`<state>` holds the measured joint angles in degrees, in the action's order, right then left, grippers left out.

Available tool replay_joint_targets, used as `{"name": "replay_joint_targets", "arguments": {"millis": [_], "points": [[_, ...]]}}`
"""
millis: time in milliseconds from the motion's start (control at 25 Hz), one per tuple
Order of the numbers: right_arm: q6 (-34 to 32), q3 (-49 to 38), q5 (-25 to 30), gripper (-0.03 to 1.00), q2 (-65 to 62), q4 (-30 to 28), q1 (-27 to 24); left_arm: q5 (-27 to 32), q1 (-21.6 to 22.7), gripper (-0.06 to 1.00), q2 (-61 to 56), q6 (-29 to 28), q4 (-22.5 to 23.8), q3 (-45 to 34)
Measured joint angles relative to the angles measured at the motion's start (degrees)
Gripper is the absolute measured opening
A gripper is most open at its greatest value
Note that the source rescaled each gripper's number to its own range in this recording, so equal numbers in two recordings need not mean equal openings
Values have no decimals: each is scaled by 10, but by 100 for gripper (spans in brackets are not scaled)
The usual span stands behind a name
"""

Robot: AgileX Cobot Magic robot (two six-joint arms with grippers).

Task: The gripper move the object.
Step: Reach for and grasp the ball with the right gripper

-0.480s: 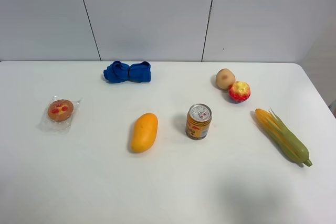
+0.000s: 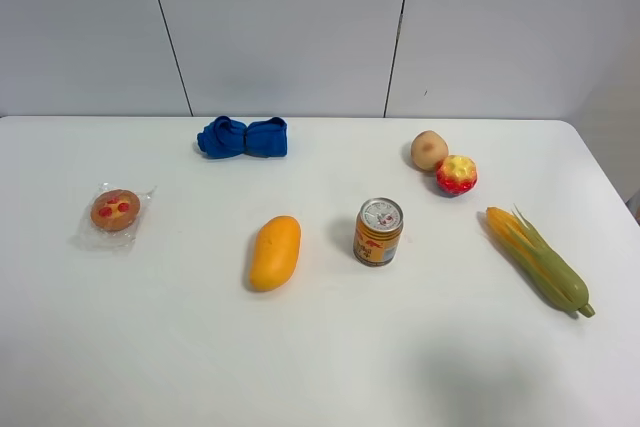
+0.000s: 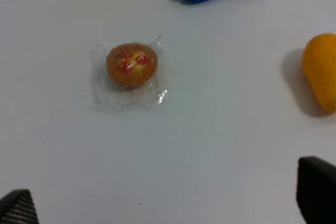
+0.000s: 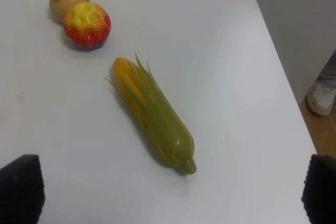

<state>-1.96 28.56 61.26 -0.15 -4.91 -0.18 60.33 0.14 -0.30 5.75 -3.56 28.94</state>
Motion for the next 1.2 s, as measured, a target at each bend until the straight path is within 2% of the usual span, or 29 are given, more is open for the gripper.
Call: {"name": "replay_joint_targets", "arguments": {"millis": [720, 880, 1200], "points": [[-3, 2, 1, 100, 0, 0, 0, 0, 0, 100, 0, 0, 0, 0], [-5, 49, 7, 100, 36, -15, 0, 0, 0, 100, 0, 0, 0, 0], [-4, 189, 15, 100, 248, -30, 0, 0, 0, 100, 0, 0, 0, 0]]}}
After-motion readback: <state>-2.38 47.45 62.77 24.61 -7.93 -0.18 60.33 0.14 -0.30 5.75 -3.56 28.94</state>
